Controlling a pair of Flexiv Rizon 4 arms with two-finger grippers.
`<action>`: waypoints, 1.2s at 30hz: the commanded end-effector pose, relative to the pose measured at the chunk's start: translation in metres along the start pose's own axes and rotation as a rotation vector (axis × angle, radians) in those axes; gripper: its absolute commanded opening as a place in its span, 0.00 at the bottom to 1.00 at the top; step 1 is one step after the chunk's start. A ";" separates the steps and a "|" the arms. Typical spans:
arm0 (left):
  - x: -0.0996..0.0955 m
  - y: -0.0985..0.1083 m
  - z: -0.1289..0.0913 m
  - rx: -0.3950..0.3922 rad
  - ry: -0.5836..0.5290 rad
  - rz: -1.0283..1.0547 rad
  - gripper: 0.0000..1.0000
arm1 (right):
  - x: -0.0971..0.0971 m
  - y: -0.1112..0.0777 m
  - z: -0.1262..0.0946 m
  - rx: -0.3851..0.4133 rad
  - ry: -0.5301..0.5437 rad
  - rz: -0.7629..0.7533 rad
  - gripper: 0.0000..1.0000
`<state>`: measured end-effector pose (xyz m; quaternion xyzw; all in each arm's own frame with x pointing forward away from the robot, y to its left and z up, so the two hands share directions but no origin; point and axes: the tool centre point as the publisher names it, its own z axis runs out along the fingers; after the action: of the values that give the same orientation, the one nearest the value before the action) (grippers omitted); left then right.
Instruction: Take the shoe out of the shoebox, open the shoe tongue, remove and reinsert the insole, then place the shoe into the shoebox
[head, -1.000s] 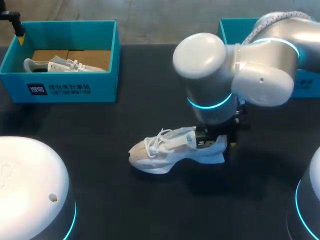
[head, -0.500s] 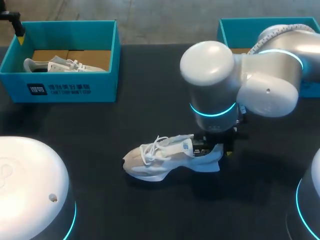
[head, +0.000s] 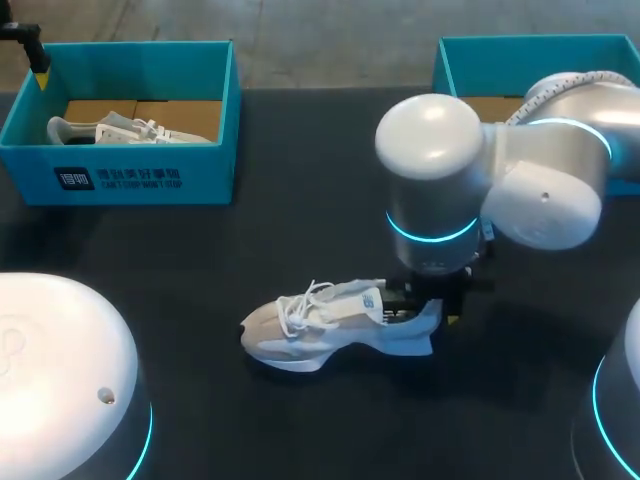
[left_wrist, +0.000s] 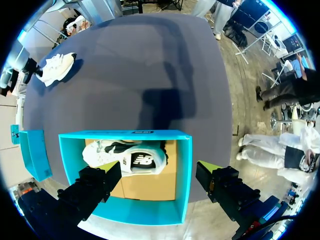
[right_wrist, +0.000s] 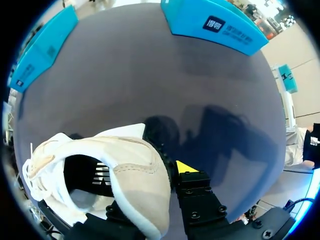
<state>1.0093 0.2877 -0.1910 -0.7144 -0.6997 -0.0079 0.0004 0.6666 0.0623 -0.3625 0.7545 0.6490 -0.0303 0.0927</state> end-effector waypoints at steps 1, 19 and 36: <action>0.000 0.000 -0.001 0.000 0.003 0.001 1.00 | 0.008 0.004 0.003 0.008 -0.008 -0.004 0.00; 0.000 0.000 -0.001 0.000 0.003 0.001 1.00 | 0.019 0.006 0.017 0.035 0.028 -0.007 0.00; 0.000 0.000 -0.001 0.000 0.003 0.001 1.00 | 0.019 0.007 0.027 0.061 0.023 -0.020 0.00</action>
<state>1.0093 0.2877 -0.1910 -0.7143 -0.6998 -0.0079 0.0004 0.6773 0.0734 -0.3909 0.7511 0.6558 -0.0418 0.0628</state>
